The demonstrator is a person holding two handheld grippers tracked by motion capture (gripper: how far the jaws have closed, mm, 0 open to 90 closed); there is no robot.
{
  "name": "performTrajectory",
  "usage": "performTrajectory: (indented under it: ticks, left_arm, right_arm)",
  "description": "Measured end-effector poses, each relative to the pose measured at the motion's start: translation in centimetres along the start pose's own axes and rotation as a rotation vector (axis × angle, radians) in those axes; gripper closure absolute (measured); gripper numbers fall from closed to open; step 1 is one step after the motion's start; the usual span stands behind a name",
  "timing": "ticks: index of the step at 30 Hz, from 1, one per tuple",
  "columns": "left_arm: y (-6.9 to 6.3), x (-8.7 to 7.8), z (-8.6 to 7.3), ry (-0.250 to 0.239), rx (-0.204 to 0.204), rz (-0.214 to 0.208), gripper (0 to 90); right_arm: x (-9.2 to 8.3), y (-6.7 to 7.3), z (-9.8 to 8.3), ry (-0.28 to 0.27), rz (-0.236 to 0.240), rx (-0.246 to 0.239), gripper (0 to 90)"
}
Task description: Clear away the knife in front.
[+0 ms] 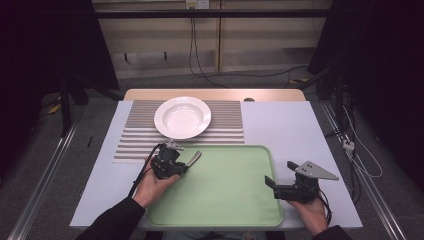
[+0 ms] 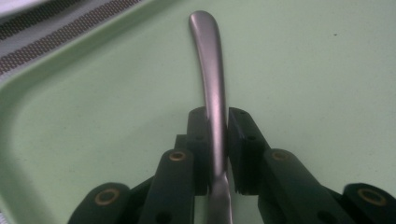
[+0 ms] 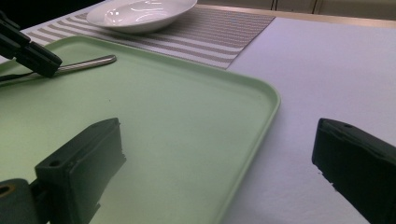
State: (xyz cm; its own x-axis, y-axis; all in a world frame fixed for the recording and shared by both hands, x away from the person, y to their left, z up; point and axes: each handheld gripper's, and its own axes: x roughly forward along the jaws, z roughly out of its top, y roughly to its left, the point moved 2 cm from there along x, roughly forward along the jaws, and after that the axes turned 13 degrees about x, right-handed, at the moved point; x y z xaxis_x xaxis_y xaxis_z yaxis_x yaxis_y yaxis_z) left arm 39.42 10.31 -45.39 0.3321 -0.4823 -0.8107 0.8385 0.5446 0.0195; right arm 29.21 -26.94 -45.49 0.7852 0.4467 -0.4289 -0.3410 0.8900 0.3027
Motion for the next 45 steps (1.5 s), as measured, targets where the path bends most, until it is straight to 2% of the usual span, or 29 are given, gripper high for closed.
performTrajectory:
  ticks: [3,4,5,8,10,15,24,29,32,34,36,37,38,41,43,45]
  left_arm:
    - [-0.2,0.2,-0.1,-0.006,-0.015,-0.005,79.6]
    - [-0.2,0.2,-0.2,-0.001,0.005,-0.001,79.5]
    - [-0.2,0.2,-0.1,0.001,0.008,0.001,79.5]
    - [-0.2,0.2,-0.2,-0.009,-0.021,-0.01,79.4]
    - [-0.2,0.2,-0.2,-0.013,-0.027,-0.007,79.5]
    - [-0.6,0.1,-0.3,-0.015,-0.021,0.004,79.5]
    - [-1.0,-0.1,-0.5,-0.009,-0.034,-0.005,79.4]
    - [-1.4,-0.3,-0.7,-0.002,-0.026,-0.002,79.5]
    - [-1.2,-0.4,-0.7,0.001,-0.016,-0.022,78.7]
    - [-1.2,-0.4,-0.8,-0.002,0.004,-0.031,73.9]
    - [-1.0,-0.6,-0.7,-0.035,0.014,-0.032,65.5]
    - [-0.9,-0.7,-0.7,-0.048,0.014,-0.026,65.5]
    - [-0.8,-0.8,-0.6,-0.069,0.01,-0.02,61.0]
    - [-0.6,-0.8,-0.4,-0.114,-0.003,-0.003,39.7]
    - [-0.6,-0.5,-0.3,-0.11,0.0,-0.005,30.4]
    - [-0.8,-0.2,-0.2,-0.093,0.028,0.027,25.8]
  right_arm:
    - [0.0,0.0,0.0,0.001,-0.001,-0.002,1.9]
    - [0.0,0.0,0.0,0.001,0.0,-0.002,1.9]
    - [0.0,0.0,0.0,0.001,0.0,-0.002,1.9]
    - [0.0,0.0,0.0,0.002,-0.001,-0.005,1.9]
    - [0.0,0.0,0.0,0.002,0.0,-0.004,1.9]
    - [0.0,0.0,0.0,0.005,0.0,-0.005,1.9]
    - [-0.1,0.0,-0.1,0.003,0.002,0.0,1.9]
    - [0.0,0.1,-0.1,0.008,0.011,-0.003,1.9]
    - [0.0,0.1,-0.1,0.008,0.009,0.0,1.8]
    - [0.0,0.0,-0.1,0.008,0.01,0.0,1.9]
    - [0.0,-0.1,-0.1,0.008,0.011,0.003,1.8]
    - [0.0,-0.1,-0.1,0.008,0.011,0.003,1.8]
    - [0.0,-0.1,-0.1,0.008,0.01,0.004,1.8]
    - [0.1,-0.1,-0.1,0.009,0.011,0.005,1.8]
    - [0.0,-0.1,-0.1,0.008,0.012,0.004,1.8]
    - [0.0,-0.1,-0.1,0.008,0.011,0.006,1.9]
